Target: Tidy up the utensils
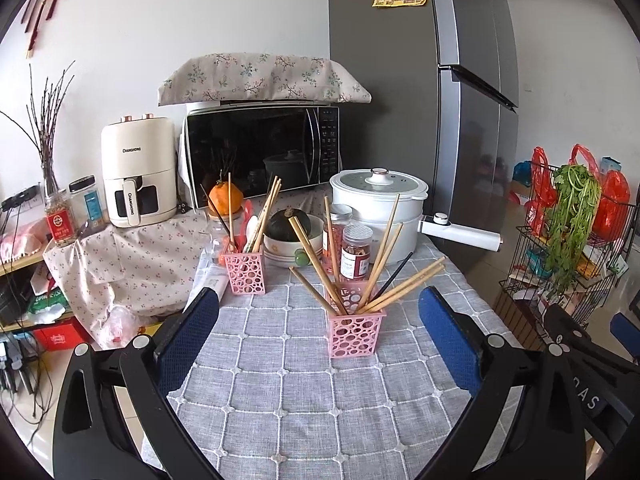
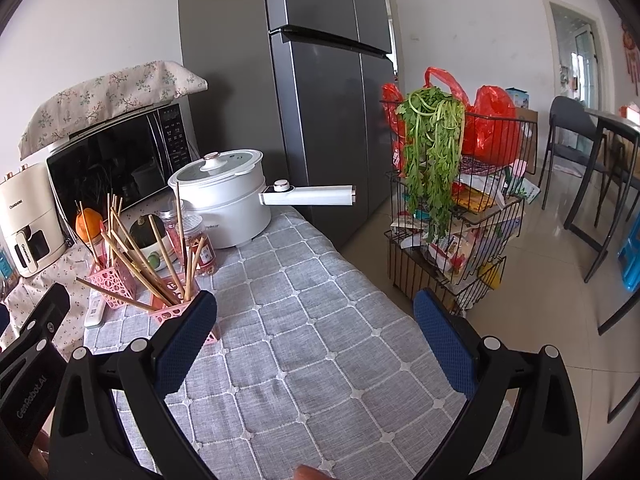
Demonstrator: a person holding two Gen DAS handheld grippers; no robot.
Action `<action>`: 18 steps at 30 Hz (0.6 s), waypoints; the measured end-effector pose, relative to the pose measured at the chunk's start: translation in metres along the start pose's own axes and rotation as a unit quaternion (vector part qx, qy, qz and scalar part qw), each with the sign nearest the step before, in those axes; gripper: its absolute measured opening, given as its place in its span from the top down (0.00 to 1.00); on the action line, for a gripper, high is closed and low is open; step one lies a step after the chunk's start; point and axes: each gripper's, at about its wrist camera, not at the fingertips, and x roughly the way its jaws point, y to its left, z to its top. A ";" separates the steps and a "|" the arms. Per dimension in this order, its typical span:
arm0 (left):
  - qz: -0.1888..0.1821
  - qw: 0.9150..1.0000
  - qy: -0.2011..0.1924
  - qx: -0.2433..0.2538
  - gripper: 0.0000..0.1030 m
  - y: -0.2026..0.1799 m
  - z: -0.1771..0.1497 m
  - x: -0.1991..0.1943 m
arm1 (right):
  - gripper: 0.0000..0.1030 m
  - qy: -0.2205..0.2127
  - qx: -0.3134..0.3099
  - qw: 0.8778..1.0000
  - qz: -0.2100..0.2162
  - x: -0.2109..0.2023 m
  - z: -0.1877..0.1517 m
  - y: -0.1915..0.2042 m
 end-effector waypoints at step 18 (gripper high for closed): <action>0.013 1.000 -0.016 0.010 0.07 -0.003 0.008 -0.006 | 0.07 0.003 0.005 1.000 0.000 0.002 0.002 -0.004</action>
